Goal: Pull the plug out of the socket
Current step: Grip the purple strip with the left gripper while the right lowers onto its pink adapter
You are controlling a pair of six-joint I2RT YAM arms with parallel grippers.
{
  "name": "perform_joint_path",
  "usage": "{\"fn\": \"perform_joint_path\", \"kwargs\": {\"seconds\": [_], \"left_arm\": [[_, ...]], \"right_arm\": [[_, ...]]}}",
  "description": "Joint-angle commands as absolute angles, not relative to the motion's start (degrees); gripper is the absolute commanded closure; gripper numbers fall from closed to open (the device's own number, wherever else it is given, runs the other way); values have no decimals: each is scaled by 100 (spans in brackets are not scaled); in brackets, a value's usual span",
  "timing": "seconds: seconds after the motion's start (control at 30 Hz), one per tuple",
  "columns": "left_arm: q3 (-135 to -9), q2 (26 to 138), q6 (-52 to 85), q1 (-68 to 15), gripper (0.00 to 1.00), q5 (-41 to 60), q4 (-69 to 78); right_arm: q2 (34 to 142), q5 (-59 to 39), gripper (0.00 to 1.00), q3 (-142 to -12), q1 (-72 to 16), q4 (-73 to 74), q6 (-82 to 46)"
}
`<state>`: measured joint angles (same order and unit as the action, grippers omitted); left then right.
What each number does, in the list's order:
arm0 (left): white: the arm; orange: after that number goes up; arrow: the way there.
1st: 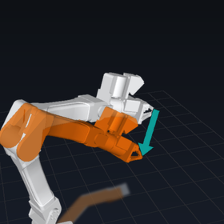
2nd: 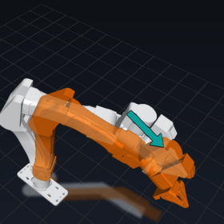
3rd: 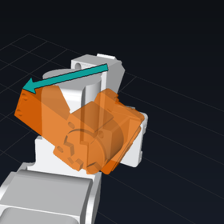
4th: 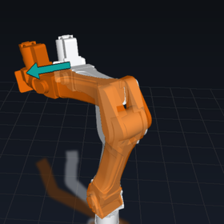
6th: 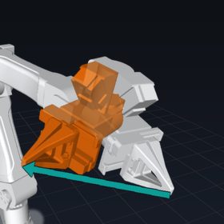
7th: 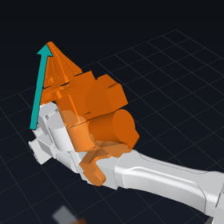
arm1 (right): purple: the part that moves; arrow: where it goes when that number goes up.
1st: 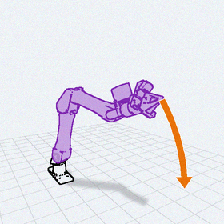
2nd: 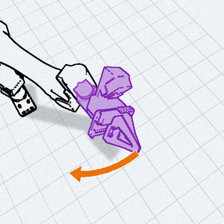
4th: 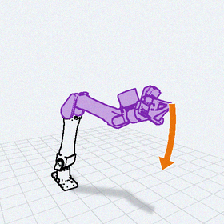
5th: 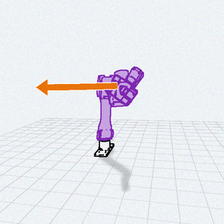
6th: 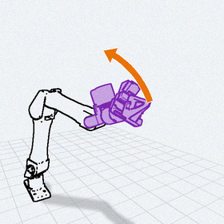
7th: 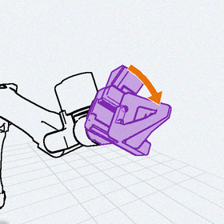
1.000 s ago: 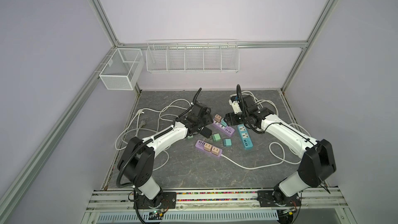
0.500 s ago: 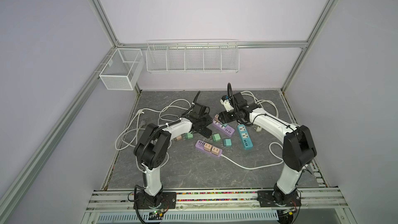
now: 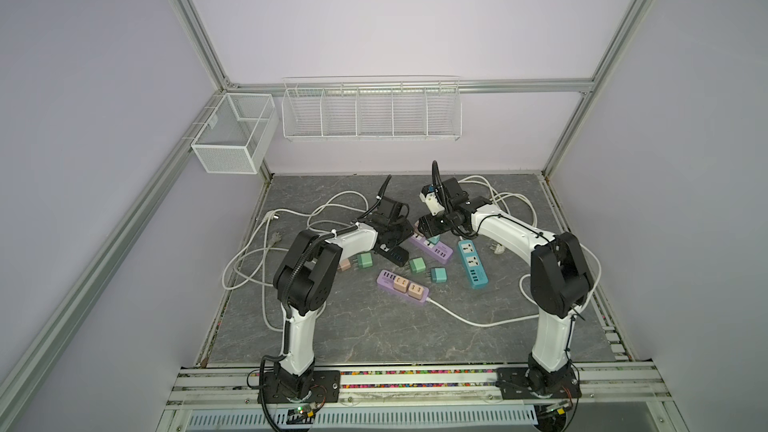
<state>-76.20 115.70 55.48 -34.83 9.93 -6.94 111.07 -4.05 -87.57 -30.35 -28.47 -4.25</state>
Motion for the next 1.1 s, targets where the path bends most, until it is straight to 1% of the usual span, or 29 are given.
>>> {"fn": "perform_joint_path", "kwargs": {"seconds": [0.0,0.5,1.07], "left_arm": [[-7757,11711,5688,-3489,63,1019,-662],[-7558,11885,5779,-3489,71,1109,-527],[-7186,11909,5940,-3569,75,992,-453]], "right_arm": [[11279,-336,34,-8984,-3014,-2819,-238],[11842,-274,38,-9491,-3023,-2986,9],[12363,-229,44,-9950,-3106,-3228,357]]}}
